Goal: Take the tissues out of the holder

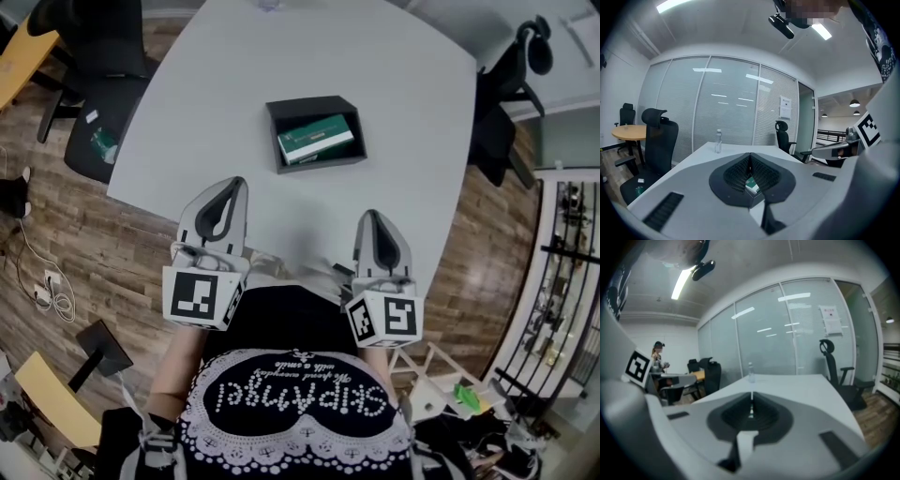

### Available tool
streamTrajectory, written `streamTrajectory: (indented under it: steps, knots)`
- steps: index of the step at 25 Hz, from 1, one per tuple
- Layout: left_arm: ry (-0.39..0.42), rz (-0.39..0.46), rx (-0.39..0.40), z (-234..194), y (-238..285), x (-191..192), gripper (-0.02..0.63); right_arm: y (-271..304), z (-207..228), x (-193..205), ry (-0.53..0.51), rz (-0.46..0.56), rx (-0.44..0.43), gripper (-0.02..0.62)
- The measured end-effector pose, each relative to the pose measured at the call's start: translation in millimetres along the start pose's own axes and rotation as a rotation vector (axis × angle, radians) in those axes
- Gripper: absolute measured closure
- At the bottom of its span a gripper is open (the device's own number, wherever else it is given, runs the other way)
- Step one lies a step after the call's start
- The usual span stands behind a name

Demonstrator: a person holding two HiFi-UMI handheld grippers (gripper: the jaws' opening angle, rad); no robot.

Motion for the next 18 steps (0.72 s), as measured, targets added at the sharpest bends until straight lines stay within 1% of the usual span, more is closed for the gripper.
streamTrajectory:
  steps: [5, 15, 18]
  knots:
    - [-0.023, -0.007, -0.008, 9.1, 4.3, 0.9, 0.583, 2.1, 12.0, -2.8, -0.004, -0.009, -0.005, 0.561]
    - [-0.009, -0.019, -0.009, 18.8, 10.8, -3.6, 0.583, 3.8, 19.8, -5.0, 0.006, -0.018, -0.028, 0.561]
    - [-0.001, -0.005, -0.003, 18.1, 10.6, -4.8, 0.583, 4.3, 18.6, -5.1, 0.010, -0.015, -0.032, 0.561]
Point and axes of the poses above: the fingertips, and each gripper's own axes: y forward along the fingers, z to its right, x out of its underside, the point moved 2 cm from there along -y, backward along the fingers, and after that the axes turned 13 degrees about z, right-handed, at the moved point
